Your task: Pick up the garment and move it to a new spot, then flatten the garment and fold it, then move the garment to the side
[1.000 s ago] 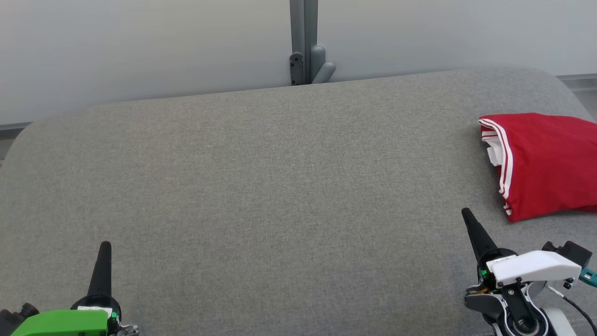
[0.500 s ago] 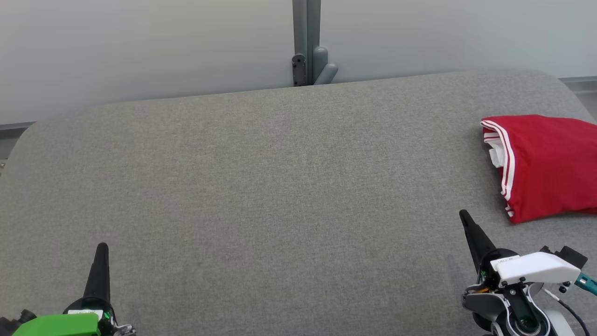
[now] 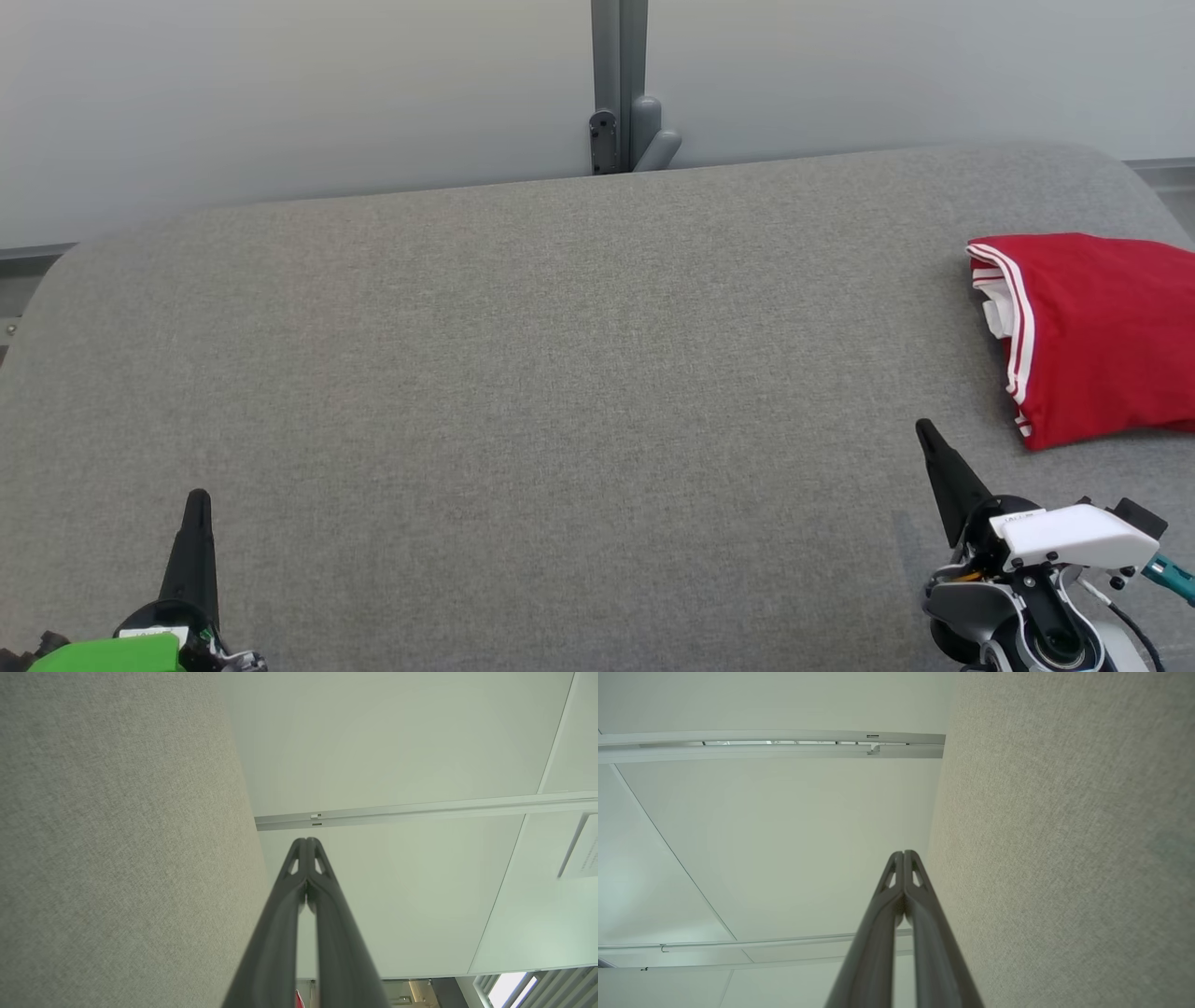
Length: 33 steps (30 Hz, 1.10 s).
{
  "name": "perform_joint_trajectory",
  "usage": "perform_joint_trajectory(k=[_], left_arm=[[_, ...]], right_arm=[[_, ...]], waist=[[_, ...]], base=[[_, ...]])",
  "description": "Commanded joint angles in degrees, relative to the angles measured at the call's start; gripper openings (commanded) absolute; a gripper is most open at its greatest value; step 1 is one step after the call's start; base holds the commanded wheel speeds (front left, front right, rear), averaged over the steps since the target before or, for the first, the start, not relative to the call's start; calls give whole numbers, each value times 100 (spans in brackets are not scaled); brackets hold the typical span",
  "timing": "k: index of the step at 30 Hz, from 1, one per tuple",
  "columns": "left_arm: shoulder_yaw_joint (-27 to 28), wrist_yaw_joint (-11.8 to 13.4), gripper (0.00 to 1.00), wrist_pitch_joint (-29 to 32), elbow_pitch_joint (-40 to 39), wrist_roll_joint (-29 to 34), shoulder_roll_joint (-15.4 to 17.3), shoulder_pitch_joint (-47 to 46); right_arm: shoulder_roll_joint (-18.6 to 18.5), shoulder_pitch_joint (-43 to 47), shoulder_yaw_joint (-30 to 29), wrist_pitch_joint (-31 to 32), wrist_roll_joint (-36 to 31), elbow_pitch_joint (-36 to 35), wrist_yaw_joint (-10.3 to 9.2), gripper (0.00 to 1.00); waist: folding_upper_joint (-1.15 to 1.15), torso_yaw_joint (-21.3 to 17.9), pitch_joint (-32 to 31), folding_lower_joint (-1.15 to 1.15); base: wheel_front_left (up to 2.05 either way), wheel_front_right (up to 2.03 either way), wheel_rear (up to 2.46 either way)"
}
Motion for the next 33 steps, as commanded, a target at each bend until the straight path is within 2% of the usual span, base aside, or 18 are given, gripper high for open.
perform_joint_trajectory(k=[1, 8, 33], left_arm=[[37, -33, 0, 27, 0, -115, -8, 65], [103, -68, 0, 71, 10, -344, -56, 74], [112, -62, 0, 76, 10, -313, -65, 69]], right_arm=[[3, -65, -18, 31, 97, 14, 2, 0], [18, -79, -32, 85, 362, 56, 2, 0], [29, -64, -49, 101, 311, 55, 2, 0]], waist=[[0, 3, -2, 0], [0, 21, -12, 0], [0, 22, -12, 0]], base=[[0, 0, 0], [0, 0, 0], [0, 0, 0]])
